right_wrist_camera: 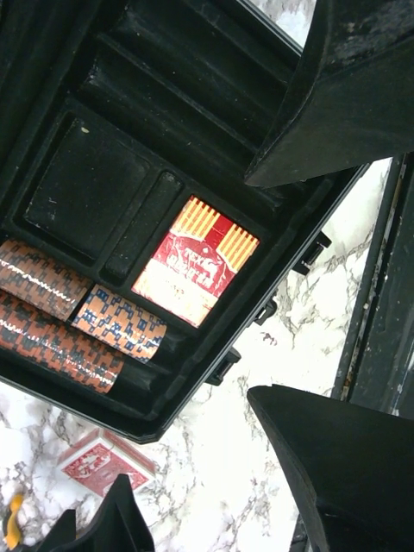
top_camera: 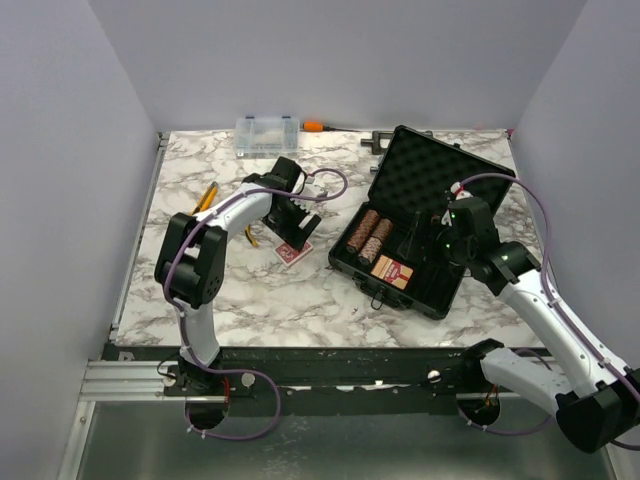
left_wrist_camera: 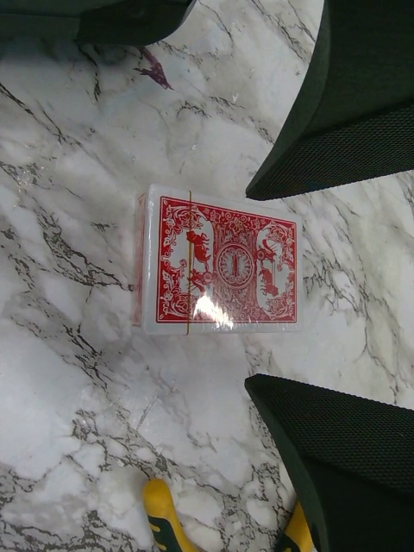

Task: Pack up texas hold em set

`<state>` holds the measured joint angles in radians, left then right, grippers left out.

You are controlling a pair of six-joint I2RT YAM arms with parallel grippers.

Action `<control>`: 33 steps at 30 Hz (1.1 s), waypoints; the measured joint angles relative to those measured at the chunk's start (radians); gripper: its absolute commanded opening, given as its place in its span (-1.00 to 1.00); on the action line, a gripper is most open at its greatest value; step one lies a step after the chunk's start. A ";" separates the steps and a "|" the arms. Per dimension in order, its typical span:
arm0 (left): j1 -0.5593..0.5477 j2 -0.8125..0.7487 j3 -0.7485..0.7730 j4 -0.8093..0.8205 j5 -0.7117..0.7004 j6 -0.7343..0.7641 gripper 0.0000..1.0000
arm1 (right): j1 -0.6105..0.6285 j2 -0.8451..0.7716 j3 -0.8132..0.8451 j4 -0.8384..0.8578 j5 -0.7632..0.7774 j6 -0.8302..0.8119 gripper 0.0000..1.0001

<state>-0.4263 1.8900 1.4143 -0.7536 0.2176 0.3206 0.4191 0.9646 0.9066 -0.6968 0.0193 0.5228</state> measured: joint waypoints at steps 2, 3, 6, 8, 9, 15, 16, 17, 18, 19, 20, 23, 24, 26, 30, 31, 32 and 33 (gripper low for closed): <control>0.002 0.010 0.001 -0.007 0.006 0.005 0.63 | 0.000 0.012 0.000 0.001 -0.010 -0.002 1.00; 0.002 0.013 0.001 -0.010 0.010 0.006 0.62 | 0.000 0.019 0.000 0.002 -0.011 -0.004 1.00; 0.002 0.023 0.001 -0.014 0.014 0.006 0.57 | 0.000 0.042 0.000 0.003 -0.012 -0.016 1.00; 0.001 0.028 0.001 -0.014 0.018 0.006 0.56 | 0.000 0.056 0.000 0.005 -0.012 -0.024 1.00; 0.000 0.031 0.001 -0.015 0.020 0.005 0.56 | 0.000 0.061 0.000 0.007 -0.012 -0.026 1.00; -0.012 0.033 0.001 -0.015 0.020 0.000 0.54 | 0.000 0.071 0.000 0.016 -0.013 -0.027 1.00; -0.015 0.034 0.001 -0.015 0.020 -0.001 0.54 | 0.000 0.071 0.000 0.019 -0.014 -0.026 1.00; -0.018 0.035 0.001 -0.015 0.020 -0.002 0.54 | 0.000 0.071 0.000 0.022 -0.014 -0.026 1.00; -0.021 0.039 0.001 -0.014 0.018 -0.002 0.54 | 0.000 0.071 0.000 0.024 -0.014 -0.026 1.00; -0.021 0.042 0.001 -0.014 0.016 -0.002 0.53 | 0.000 0.071 0.000 0.024 -0.014 -0.025 1.00; -0.022 0.045 0.001 -0.014 0.013 -0.002 0.52 | 0.000 0.071 0.000 0.024 -0.014 -0.024 1.00; -0.023 0.055 0.001 -0.014 -0.001 -0.004 0.51 | 0.000 0.071 0.000 0.024 -0.014 -0.023 1.00; -0.023 0.057 0.001 -0.014 -0.002 -0.005 0.50 | 0.000 0.071 0.000 0.024 -0.014 -0.022 1.00; -0.025 0.060 0.001 -0.014 -0.010 -0.007 0.48 | 0.000 0.071 0.000 0.024 -0.014 -0.021 1.00; -0.028 0.061 0.001 -0.012 -0.024 -0.017 0.44 | 0.000 0.071 0.000 0.024 -0.014 -0.016 1.00; -0.030 0.062 0.001 -0.012 -0.027 -0.022 0.43 | 0.000 0.071 0.000 0.024 -0.014 -0.015 1.00; -0.032 0.063 0.001 -0.012 -0.032 -0.027 0.43 | 0.000 0.071 0.000 0.024 -0.014 -0.014 1.00; -0.034 0.063 0.001 -0.011 -0.035 -0.030 0.43 | 0.000 0.071 0.000 0.024 -0.014 -0.011 1.00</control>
<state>-0.4603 1.9530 1.4151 -0.7650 0.1829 0.2905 0.4191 1.0359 0.9066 -0.6731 0.0051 0.5117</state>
